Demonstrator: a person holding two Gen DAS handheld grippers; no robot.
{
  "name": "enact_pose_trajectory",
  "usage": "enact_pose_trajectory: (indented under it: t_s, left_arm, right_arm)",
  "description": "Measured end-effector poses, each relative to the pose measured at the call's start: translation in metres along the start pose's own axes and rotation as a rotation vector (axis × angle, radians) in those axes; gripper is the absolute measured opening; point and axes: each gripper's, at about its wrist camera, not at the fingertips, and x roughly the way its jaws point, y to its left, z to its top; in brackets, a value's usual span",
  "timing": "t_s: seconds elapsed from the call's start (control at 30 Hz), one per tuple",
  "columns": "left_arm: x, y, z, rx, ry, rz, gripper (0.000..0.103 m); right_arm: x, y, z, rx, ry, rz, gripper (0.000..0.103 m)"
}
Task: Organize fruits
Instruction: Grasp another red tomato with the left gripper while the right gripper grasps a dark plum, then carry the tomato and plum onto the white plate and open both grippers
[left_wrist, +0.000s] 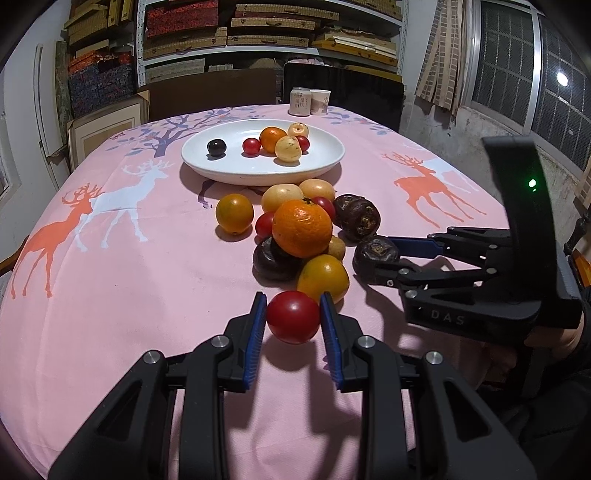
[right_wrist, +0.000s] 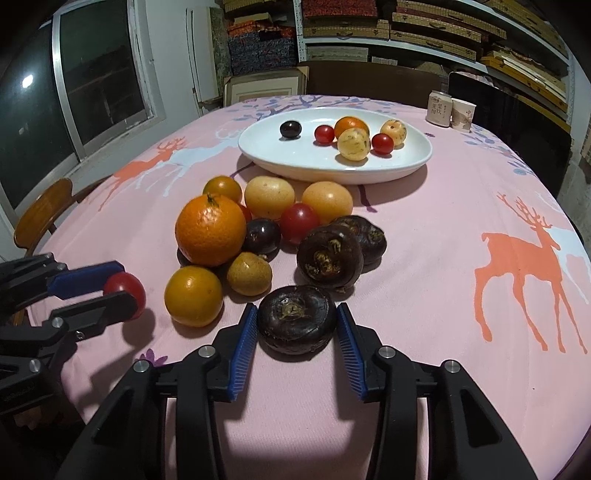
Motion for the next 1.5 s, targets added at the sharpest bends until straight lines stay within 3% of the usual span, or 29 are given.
enact_pose_trajectory:
  t_s: [0.97,1.23,1.5]
  left_arm:
    - [-0.015,0.004,0.007,-0.009,-0.049,0.009,0.029]
    - [-0.017,0.013,0.032,-0.009,-0.081,0.029,0.029]
    - [0.003,0.024,0.082,0.000,-0.094,0.017,0.029]
  right_arm:
    - [-0.043,-0.028,-0.004,0.106,-0.113,0.099,0.043]
    - [-0.053,-0.040,0.009,0.122,-0.149,0.096,0.043]
    - [-0.059,-0.059,0.054,0.125,-0.210,0.079,0.043]
